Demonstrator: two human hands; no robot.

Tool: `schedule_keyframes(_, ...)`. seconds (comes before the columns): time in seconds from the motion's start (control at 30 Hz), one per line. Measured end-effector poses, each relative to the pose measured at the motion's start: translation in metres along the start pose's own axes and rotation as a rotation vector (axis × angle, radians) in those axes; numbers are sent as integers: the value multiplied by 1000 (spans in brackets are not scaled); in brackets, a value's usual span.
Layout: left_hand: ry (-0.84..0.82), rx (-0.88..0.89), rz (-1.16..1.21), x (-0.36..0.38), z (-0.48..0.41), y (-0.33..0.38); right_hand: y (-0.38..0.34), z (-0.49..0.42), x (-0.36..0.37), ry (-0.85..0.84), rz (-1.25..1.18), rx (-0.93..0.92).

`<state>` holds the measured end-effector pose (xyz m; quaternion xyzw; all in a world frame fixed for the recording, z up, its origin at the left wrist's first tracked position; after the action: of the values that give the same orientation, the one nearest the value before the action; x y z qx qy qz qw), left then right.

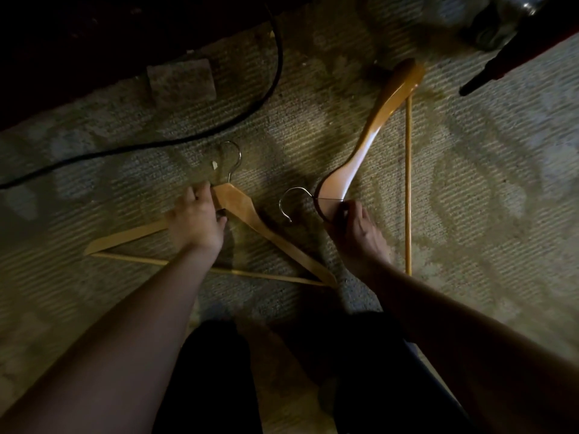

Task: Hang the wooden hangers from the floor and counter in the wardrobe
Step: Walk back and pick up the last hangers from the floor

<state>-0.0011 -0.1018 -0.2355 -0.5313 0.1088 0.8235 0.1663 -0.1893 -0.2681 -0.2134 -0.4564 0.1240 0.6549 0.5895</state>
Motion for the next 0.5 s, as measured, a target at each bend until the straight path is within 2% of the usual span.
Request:
schedule_keyframes(0.17,-69,-57,74,0,11,-2,0,2,-4,-10,21,-18)
schedule_keyframes(0.33,-182,137,270,-23,39,-3,-8,18,-23,-3,-25,-55)
schedule_keyframes(0.5,-439,200,496,-60,71,-10,-25,49,-61,-121,5,-84)
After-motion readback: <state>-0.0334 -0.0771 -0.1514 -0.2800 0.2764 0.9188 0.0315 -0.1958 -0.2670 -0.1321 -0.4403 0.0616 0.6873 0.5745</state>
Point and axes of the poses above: each hand's wrist, its own z-axis away from the middle knuckle, its own x-axis out of the palm, y = z × x, the point moved 2 cm from there along -z, towards the middle knuckle, and after that the axes turned 6 degrees about y, right-handed, at the moved point
